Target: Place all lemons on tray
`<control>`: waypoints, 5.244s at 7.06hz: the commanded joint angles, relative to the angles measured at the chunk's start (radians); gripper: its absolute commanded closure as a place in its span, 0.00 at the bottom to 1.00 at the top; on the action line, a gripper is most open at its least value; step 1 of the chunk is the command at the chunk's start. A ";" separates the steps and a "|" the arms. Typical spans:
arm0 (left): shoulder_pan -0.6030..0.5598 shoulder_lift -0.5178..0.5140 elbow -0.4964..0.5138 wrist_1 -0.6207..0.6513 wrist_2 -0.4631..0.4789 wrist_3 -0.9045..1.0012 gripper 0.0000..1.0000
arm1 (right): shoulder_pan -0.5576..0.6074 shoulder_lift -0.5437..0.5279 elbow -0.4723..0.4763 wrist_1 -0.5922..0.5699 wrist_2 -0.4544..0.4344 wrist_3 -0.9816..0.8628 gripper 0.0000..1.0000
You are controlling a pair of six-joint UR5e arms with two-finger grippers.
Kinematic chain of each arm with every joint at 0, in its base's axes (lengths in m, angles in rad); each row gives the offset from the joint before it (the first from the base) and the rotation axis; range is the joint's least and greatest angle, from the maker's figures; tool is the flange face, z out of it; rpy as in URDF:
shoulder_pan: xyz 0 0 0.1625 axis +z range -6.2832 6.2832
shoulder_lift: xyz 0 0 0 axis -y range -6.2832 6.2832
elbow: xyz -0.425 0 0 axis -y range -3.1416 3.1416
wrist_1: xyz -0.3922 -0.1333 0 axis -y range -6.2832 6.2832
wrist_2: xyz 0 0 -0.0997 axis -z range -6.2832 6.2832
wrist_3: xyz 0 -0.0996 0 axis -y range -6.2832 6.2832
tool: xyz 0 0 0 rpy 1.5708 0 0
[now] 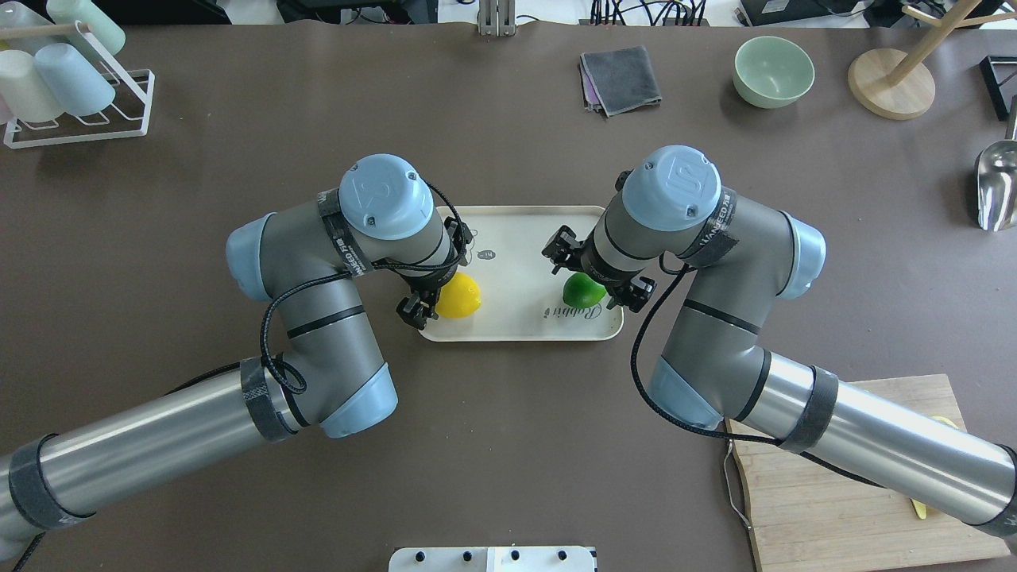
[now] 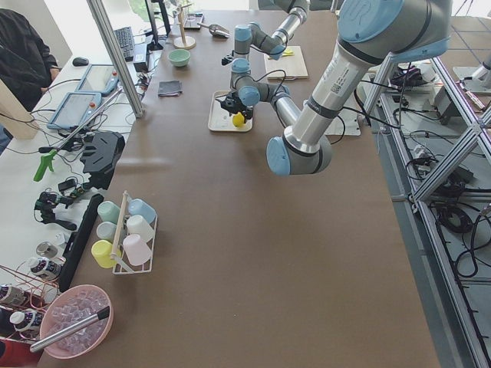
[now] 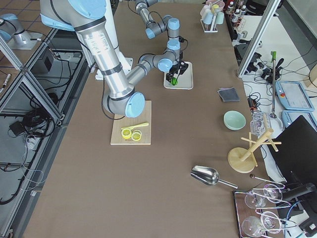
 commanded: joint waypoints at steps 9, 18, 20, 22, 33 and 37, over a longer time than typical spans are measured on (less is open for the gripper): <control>-0.322 0.234 -0.407 0.471 -0.144 0.932 0.03 | 0.344 -0.297 0.211 -0.274 0.092 -0.839 0.00; -0.957 0.712 -0.329 0.452 -0.396 2.283 0.02 | 0.874 -0.692 0.139 -0.287 0.268 -1.992 0.00; -1.017 0.859 -0.330 0.334 -0.397 2.315 0.02 | 0.935 -0.733 0.139 -0.296 0.277 -2.081 0.00; -1.024 0.866 -0.321 0.337 -0.429 2.312 0.02 | 0.963 -0.749 0.140 -0.301 0.310 -2.081 0.00; -1.085 0.857 -0.246 0.318 -0.498 2.312 0.02 | 0.992 -0.743 0.145 -0.342 0.337 -2.067 0.00; -1.084 0.854 -0.246 0.318 -0.498 2.312 0.02 | 0.994 -0.746 0.151 -0.348 0.339 -2.067 0.00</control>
